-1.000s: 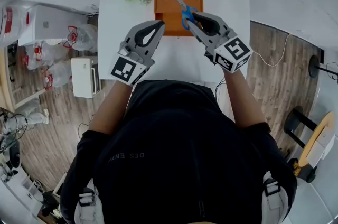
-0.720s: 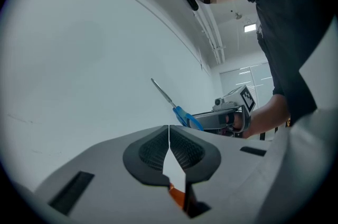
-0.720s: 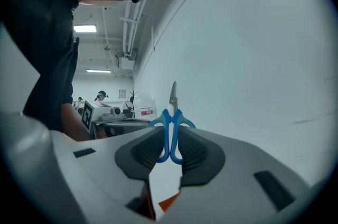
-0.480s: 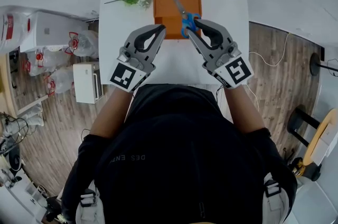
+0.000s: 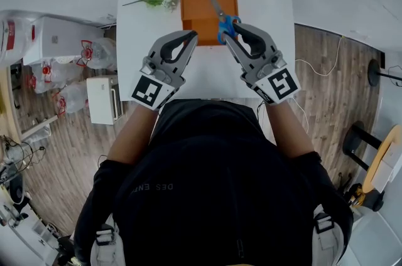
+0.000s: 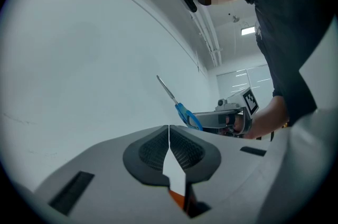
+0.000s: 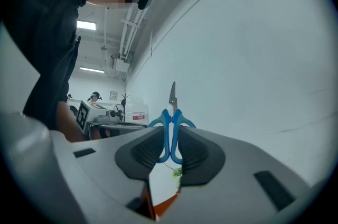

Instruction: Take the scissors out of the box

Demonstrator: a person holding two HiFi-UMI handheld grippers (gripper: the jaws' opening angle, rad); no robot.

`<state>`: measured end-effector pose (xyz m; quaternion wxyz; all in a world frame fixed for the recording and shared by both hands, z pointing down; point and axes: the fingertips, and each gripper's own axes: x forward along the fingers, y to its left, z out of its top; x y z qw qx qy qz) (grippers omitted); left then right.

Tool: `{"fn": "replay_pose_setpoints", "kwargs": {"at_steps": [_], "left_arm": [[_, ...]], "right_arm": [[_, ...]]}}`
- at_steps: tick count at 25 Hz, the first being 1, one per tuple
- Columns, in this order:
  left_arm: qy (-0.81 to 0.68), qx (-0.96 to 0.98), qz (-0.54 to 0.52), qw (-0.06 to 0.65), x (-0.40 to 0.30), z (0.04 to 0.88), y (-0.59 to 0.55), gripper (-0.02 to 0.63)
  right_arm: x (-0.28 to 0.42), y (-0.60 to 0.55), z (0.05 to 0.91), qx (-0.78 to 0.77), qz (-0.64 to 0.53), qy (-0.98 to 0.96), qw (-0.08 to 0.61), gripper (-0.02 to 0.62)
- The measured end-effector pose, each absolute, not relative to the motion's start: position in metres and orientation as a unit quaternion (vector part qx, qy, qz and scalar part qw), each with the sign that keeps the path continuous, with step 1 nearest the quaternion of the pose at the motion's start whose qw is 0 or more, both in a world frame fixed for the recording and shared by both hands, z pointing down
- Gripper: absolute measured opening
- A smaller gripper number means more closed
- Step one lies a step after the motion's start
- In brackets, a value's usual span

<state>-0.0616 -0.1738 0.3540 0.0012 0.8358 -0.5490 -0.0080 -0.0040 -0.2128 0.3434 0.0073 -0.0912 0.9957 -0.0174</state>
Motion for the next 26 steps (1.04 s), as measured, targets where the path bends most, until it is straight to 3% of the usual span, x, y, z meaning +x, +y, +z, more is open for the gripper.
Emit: {"fn": "replay_pose_setpoints", "kwargs": {"at_steps": [26], "left_arm": [[-0.541, 0.841, -0.006, 0.002, -0.0609, 0.3577, -0.1761, 0.021]], "right_arm": [[-0.0062, -0.2160, 0.3429, -0.102, -0.020, 0.995, 0.007, 0.092]]}}
